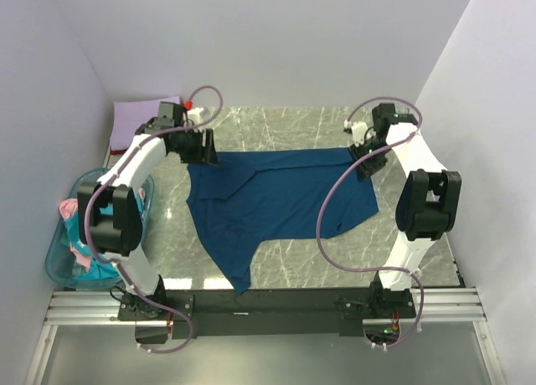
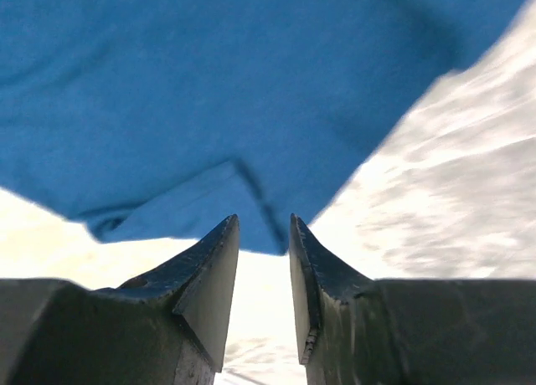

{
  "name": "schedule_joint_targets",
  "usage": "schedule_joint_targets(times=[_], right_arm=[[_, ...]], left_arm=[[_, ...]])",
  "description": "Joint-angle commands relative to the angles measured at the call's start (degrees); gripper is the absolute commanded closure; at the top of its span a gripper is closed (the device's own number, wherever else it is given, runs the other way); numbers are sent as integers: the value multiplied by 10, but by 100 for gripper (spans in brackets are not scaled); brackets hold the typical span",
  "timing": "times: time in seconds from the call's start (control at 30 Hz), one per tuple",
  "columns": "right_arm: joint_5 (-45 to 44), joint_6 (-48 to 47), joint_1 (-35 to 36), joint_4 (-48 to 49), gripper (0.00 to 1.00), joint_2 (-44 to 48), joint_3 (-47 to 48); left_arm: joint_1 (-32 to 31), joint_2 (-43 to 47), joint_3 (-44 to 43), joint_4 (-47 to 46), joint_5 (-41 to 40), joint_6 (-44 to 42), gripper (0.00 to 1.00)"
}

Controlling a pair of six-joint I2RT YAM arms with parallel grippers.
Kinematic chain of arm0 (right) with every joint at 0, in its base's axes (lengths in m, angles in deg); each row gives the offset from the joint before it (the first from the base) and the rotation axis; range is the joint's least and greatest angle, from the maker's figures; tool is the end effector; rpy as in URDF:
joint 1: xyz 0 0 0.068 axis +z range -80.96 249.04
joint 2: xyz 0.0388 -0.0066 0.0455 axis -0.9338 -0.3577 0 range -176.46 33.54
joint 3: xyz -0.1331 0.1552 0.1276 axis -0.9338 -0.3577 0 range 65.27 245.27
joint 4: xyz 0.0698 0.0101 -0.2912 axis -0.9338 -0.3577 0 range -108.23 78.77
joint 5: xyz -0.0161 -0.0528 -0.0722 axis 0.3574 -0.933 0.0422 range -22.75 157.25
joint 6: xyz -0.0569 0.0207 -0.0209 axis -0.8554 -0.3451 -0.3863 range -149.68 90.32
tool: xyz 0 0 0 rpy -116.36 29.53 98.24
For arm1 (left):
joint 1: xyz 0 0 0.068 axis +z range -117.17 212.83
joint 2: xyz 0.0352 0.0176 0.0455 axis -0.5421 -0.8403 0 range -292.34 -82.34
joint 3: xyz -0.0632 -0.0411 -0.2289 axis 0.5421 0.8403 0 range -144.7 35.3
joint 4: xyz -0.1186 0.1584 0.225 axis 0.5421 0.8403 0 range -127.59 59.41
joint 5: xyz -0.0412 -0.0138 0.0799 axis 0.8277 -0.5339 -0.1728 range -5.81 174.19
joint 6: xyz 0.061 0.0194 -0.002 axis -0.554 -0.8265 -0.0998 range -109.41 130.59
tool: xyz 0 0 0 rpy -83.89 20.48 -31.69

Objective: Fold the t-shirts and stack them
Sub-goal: Fold the tshirt

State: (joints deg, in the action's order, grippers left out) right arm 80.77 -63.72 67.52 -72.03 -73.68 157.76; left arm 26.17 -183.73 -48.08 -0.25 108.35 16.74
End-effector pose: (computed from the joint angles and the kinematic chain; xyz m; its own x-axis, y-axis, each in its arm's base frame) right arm 0.4103 0.0007 0.2012 -0.7839 -0.5237 -0.3336 -0.5688 0.8211 0.0477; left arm 0.4183 -0.0694 0.2106 -0.8486 0.0007 -0.5291 0.2474 0.8844 -0.3957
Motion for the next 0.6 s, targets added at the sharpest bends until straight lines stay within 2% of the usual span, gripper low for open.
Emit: schedule_joint_targets(times=[0.0, 0.07, 0.1, 0.3, 0.33, 0.57], right_arm=[[14, 51, 5, -24, 61, 17, -55], [5, 70, 11, -7, 60, 18, -77], [-5, 76, 13, -2, 56, 16, -83], [-23, 104, 13, 37, 53, -4, -102], [-27, 107, 13, 41, 42, -12, -101], [-23, 118, 35, 53, 41, -52, -98]], left_arm=[[-27, 25, 51, 8, -7, -38, 35], [-41, 28, 66, 2, -13, -40, 33], [-49, 24, 77, 1, -18, -42, 30], [-60, 4, 95, -3, -39, -48, 30], [-62, 0, 96, -6, -42, -49, 29], [-64, -28, 89, 0, -54, -54, 29]])
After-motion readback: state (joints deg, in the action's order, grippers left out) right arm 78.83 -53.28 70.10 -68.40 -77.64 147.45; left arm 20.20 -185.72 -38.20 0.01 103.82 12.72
